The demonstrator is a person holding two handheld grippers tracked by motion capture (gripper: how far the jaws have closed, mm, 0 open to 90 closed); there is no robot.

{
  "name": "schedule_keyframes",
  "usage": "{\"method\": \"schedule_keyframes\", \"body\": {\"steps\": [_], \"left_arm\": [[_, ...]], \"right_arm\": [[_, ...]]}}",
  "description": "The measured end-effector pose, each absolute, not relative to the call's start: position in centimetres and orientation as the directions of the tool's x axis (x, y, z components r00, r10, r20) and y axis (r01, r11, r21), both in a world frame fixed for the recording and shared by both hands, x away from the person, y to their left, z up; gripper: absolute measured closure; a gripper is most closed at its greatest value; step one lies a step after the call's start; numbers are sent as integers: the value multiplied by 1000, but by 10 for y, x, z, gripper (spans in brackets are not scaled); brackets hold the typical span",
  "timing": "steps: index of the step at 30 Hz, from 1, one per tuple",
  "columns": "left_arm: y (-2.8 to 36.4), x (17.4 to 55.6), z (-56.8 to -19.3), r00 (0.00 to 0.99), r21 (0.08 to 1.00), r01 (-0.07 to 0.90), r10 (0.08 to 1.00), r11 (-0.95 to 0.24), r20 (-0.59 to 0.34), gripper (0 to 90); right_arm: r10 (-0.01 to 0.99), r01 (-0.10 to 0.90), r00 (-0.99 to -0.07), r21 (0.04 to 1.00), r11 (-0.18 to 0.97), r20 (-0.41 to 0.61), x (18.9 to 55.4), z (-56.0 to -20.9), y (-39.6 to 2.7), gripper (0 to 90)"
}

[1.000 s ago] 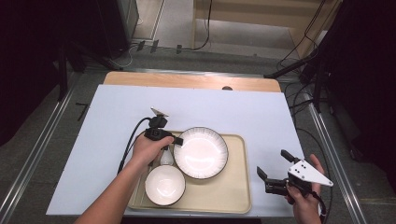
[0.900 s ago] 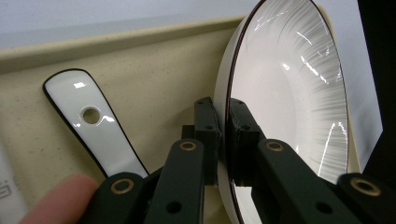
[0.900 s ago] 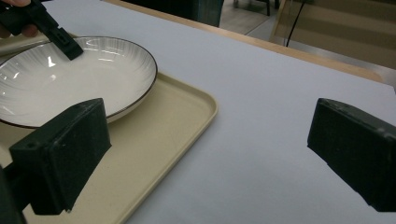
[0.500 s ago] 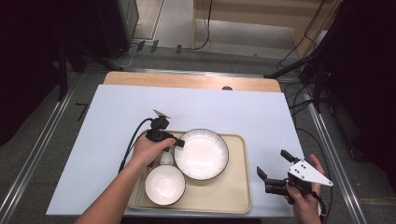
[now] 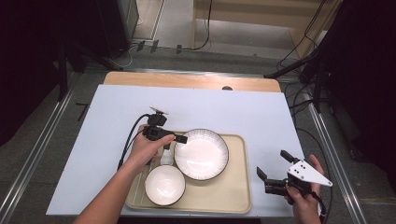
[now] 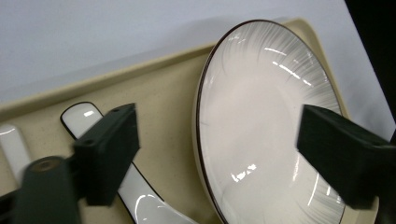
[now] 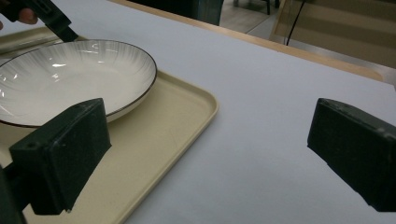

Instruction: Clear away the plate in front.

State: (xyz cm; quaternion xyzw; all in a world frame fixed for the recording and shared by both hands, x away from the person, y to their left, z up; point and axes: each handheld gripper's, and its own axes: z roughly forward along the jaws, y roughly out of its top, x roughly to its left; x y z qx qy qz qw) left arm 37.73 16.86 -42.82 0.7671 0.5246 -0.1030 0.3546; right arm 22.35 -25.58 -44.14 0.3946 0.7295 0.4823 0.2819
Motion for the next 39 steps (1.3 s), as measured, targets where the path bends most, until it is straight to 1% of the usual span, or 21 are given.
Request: {"method": "schedule_keyframes", "body": {"steps": [2,3,7,10,20,25,32,39], "left_arm": [[170,377,-426,428,445,876,727,-187,-536,21],[171,377,-425,436,458,870,723,-185,-536,0],[175,375,-421,443,481,859,723,-174,-530,0],[177,372,-416,454,510,843,734,-170,-505,0],[193,359,-405,476,607,786,744,-120,-469,0],[201,352,-403,482,635,763,759,-119,-438,0],[214,342,-405,457,671,739,776,-60,-434,0],[229,330,-406,439,683,730,790,-36,-428,0]], "right_arm": [[848,304,-529,926,224,-31,224,-441,-256,0],[848,305,-529,926,224,-31,223,-441,-256,0],[849,306,-527,925,224,-32,223,-442,-255,0],[850,307,-526,925,226,-33,223,-441,-256,0],[851,307,-525,925,224,-32,222,-441,-255,0],[850,307,-525,925,225,-33,222,-441,-255,0],[848,304,-530,925,228,-35,222,-441,-253,0],[848,306,-528,924,228,-34,222,-441,-253,0]]}}
